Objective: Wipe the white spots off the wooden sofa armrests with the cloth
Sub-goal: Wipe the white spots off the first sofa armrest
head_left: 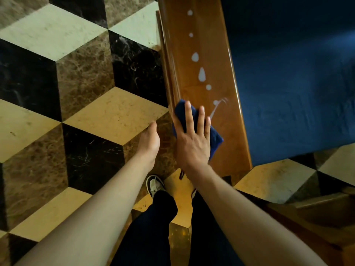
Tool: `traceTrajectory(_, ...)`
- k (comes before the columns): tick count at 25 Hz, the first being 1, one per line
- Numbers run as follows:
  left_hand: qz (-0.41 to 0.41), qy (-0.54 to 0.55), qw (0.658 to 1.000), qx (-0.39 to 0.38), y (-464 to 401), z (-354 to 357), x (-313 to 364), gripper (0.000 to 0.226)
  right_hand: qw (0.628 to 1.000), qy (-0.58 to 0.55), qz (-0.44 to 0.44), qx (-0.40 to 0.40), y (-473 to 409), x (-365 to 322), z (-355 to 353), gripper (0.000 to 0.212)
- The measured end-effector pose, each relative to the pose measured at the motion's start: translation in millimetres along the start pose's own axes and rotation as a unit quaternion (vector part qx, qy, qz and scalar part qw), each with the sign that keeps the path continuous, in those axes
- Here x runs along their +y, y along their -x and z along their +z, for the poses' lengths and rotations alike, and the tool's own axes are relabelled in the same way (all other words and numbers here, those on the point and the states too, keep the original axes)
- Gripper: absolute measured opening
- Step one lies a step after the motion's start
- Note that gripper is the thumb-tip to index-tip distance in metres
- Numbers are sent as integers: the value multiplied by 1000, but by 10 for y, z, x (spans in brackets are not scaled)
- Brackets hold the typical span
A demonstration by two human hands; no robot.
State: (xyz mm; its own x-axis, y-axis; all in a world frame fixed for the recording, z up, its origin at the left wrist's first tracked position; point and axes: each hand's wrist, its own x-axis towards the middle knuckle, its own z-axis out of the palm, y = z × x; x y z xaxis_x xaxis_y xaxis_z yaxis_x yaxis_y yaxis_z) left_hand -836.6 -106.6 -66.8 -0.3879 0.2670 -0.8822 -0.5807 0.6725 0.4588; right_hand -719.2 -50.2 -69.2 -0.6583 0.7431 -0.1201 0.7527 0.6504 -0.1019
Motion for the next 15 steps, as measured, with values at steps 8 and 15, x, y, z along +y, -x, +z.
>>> traceTrajectory(8, -22, 145, 987, -72, 184, 398, 58, 67, 999, -20, -27, -17, 66, 217, -108, 69)
traceTrajectory(15, 3, 62, 998, -24, 120, 505, 270, 66, 988, -40, 137, -59, 497, 819, -193, 93)
